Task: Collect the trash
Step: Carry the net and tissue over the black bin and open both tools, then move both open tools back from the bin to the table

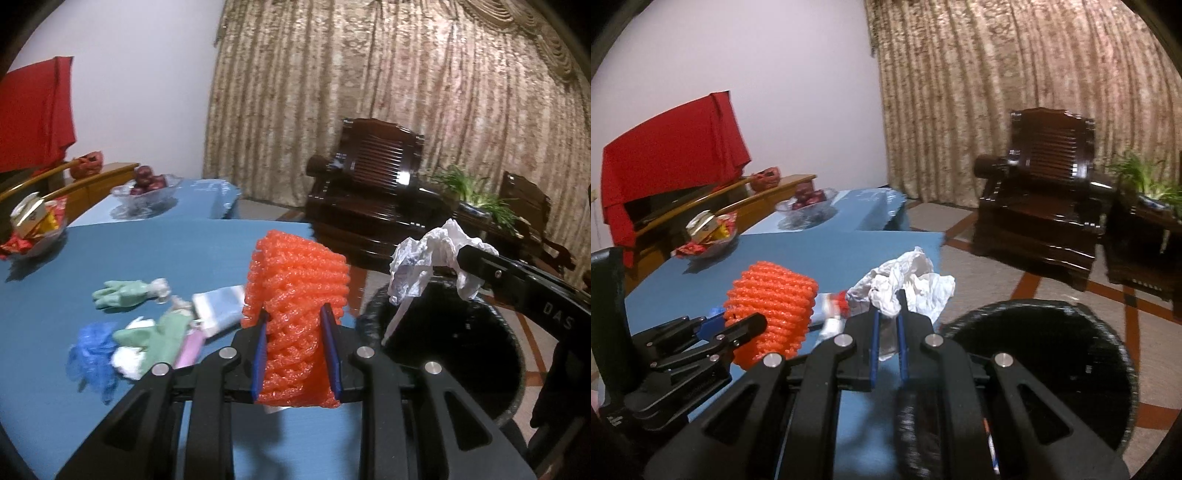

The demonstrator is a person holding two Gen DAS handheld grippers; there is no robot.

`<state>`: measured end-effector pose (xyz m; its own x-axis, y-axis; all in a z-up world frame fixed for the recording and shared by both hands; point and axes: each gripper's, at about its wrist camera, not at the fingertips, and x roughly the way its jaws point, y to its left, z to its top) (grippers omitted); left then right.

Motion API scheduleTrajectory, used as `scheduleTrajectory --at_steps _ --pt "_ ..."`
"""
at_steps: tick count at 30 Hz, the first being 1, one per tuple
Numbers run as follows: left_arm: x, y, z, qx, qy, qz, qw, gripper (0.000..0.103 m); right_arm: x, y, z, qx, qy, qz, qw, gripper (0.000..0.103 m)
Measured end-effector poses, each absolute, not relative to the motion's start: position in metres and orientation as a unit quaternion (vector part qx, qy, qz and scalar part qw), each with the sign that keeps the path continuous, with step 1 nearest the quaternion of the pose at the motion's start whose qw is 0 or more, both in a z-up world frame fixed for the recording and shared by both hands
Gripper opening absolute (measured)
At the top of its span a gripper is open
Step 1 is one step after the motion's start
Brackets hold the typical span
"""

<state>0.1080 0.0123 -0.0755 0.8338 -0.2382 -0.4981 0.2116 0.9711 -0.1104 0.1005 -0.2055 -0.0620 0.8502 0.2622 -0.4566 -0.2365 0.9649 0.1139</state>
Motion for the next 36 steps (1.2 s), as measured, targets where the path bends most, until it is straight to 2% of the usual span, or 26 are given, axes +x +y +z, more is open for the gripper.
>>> scheduleTrajectory --at_steps 20,22,27,28,30,32,34,36 --pt "0.137 -0.123 -0.086 0.003 0.272 -0.241 0.932 0.027 0.077 -0.328 -0.089 0.044 0.259 -0.01 0.965 0.008" --pt "0.138 -0.137 -0.09 0.01 0.275 -0.254 0.927 0.028 0.075 -0.336 -0.095 0.044 0.266 -0.021 0.963 0.01" --pt "0.143 -0.162 -0.1 0.025 0.288 -0.28 0.915 0.04 0.072 -0.355 -0.112 0.054 0.287 -0.046 0.955 0.012" --pt "0.144 -0.165 -0.102 0.028 0.293 -0.284 0.913 0.042 0.072 -0.359 -0.115 0.055 0.29 -0.051 0.954 0.018" --pt "0.143 -0.168 -0.104 0.029 0.298 -0.287 0.91 0.057 0.07 -0.366 -0.121 0.061 0.297 -0.059 0.951 0.028" --pt "0.141 -0.167 -0.107 0.031 0.299 -0.284 0.91 0.065 0.067 -0.37 -0.127 0.066 0.299 -0.067 0.95 0.053" --pt "0.14 -0.163 -0.107 0.034 0.299 -0.279 0.912 0.07 0.065 -0.373 -0.129 0.068 0.297 -0.072 0.95 0.061" --pt "0.14 -0.159 -0.107 0.033 0.301 -0.274 0.913 0.074 0.064 -0.373 -0.13 0.069 0.294 -0.079 0.95 0.074"
